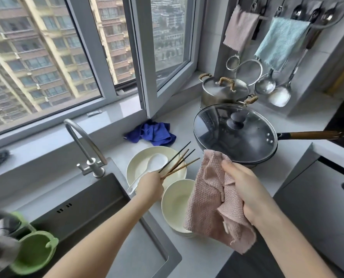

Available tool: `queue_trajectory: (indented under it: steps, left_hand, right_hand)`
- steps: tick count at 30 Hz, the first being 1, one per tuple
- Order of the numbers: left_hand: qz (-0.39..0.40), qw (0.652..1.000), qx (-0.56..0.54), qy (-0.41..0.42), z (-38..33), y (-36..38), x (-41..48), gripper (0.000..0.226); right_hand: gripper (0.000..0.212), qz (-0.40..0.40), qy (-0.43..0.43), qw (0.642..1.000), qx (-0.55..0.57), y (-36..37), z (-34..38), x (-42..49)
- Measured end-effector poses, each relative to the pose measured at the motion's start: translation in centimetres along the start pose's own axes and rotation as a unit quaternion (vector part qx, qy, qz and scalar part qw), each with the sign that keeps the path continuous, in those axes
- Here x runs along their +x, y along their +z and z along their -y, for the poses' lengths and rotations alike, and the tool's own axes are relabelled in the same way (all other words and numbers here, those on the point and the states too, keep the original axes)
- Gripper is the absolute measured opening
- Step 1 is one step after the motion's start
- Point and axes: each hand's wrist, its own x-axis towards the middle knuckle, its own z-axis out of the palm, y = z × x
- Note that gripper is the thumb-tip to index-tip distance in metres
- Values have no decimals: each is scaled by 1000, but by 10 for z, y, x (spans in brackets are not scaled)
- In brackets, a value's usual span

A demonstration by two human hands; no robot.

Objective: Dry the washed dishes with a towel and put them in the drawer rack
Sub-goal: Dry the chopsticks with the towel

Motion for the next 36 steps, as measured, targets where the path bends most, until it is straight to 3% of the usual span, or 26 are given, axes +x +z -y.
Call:
queue_trajectory:
  steps: [9, 13, 18, 20, 23, 27, 31, 36]
  left_hand:
    - [46, 972, -215, -81, -7, 3, 10, 37]
    - [22, 981, -181, -63, -8, 4, 9, 33]
    - [-89, 990, -104, -29, -10, -28, -1, 20]
    - [-96, 976, -196, -19, -12, -55, -12, 27]
    - [-24, 926, -377, -18, -14, -101, -42, 30]
    - [-8, 920, -392, -10, -9, -144, -90, 34]
    - [-16, 934, -356, -9, 6, -157, -122, 36]
    - [-28, 945, -325, -18, 35, -170, -151, 45]
  right_hand:
    - [22, -9, 7, 1000, -6, 1, 0, -2]
    - [24, -13, 4, 1000, -14, 1, -1, -4]
    - [25, -52, -23, 998, 28, 9, 1, -9]
    - [27, -76, -31, 995, 57, 22, 4, -10]
    - [33, -90, -54, 993, 58, 59, 2, -6]
    - [58, -64, -76, 995, 6, 117, -12, -2]
    - [36, -40, -94, 995, 20, 161, -31, -14]
    - [12, -43, -43, 989, 133, 192, -32, -31]
